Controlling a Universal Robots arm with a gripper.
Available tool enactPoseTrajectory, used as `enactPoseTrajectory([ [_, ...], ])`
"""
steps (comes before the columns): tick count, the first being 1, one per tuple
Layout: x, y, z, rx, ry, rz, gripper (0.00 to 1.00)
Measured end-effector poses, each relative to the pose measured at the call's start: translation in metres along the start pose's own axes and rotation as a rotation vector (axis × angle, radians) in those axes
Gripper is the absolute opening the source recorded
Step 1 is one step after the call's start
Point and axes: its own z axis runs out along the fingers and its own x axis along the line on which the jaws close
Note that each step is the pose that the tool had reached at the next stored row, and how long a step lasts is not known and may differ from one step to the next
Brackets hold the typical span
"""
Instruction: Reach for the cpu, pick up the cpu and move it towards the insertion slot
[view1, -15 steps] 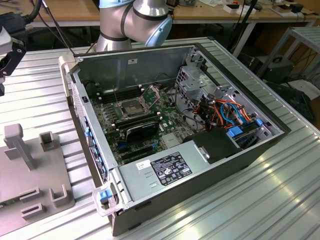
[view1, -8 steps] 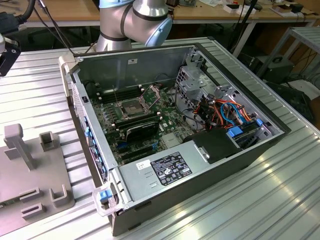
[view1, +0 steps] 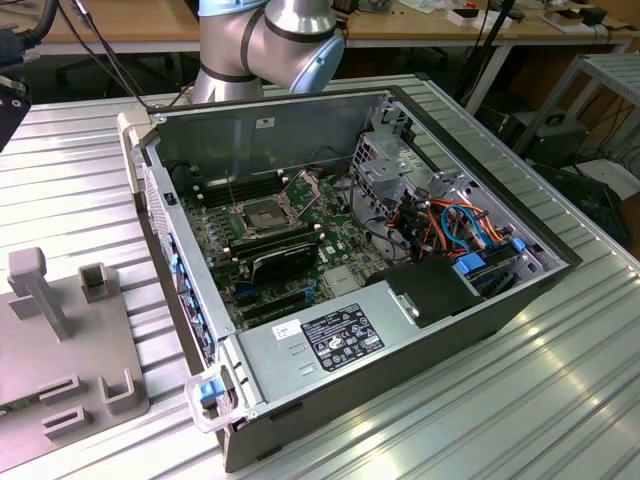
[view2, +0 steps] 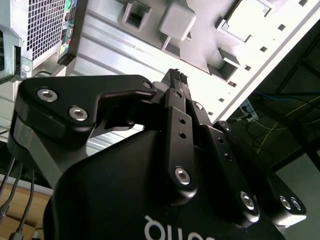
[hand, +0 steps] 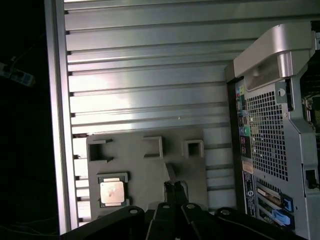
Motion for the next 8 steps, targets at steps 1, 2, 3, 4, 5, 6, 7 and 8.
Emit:
enactPoseTrajectory([
  [1,0.0009,-0.0001,0.0,0.0,0.0,0.0,0.11],
  [2,0.0017,-0.0003,-0.0001,0.0,0.0001,0.0,0.11],
  [3,0.0027,-0.0004,-0.0001,0.0,0.0,0.0,0.11],
  [4,0.0041,-0.0006,-0.0001,0.0,0.0001,0.0,0.11],
  [5,0.005,-0.0007,-0.0002,0.0,0.0,0.0,0.11],
  [6,0.0057,-0.0007,-0.0002,0.0,0.0,0.0,0.11],
  [7,0.0062,-0.0008,-0.0001,0.0,0.0,0.0,0.11],
  [8,0.0068,-0.0008,-0.0002,0.0,0.0,0.0,0.11],
])
